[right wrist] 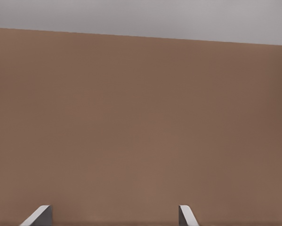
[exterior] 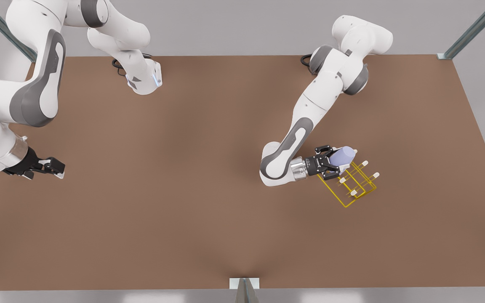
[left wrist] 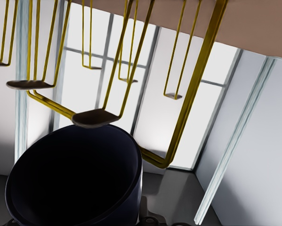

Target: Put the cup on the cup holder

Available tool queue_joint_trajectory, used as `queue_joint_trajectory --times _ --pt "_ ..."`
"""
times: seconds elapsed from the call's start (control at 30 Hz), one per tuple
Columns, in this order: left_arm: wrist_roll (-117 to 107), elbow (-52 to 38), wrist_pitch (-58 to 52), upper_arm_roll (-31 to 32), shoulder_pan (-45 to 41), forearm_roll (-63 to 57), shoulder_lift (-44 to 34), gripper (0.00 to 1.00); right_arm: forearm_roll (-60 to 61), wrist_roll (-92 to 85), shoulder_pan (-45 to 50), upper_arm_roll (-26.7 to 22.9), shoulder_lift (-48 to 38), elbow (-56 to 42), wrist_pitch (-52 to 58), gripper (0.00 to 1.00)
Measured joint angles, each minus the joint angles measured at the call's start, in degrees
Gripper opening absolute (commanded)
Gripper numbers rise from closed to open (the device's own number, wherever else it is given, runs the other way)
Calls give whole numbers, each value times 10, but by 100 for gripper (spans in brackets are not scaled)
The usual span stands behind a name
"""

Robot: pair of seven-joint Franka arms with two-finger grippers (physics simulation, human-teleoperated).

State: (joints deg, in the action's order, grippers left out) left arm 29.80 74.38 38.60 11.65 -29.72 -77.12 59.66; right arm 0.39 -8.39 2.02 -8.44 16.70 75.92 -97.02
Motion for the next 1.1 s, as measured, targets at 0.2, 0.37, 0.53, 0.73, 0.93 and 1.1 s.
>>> queue_joint_trajectory --times 0.2,0.37,0.53,0.73,0.93,1.1 --pt "-8 0 3 0 0 0 5 100 0 0 3 1 0 0 0 100" --pt "-13 0 4 1 -3 1 -4 100 0 0 2 1 0 0 0 100" --pt "-19 -146 18 63 -6 33 -60 100 0 0 2 1 0 0 0 100" --pt "-95 -281 175 61 161 390 -177 100 0 1 2 1 3 0 0 100" --pt "-199 18 394 -22 239 662 -448 100 0 1 2 1 4 0 0 100" --pt "-280 40 519 -23 255 720 -459 100 0 1 3 1 4 0 0 100"
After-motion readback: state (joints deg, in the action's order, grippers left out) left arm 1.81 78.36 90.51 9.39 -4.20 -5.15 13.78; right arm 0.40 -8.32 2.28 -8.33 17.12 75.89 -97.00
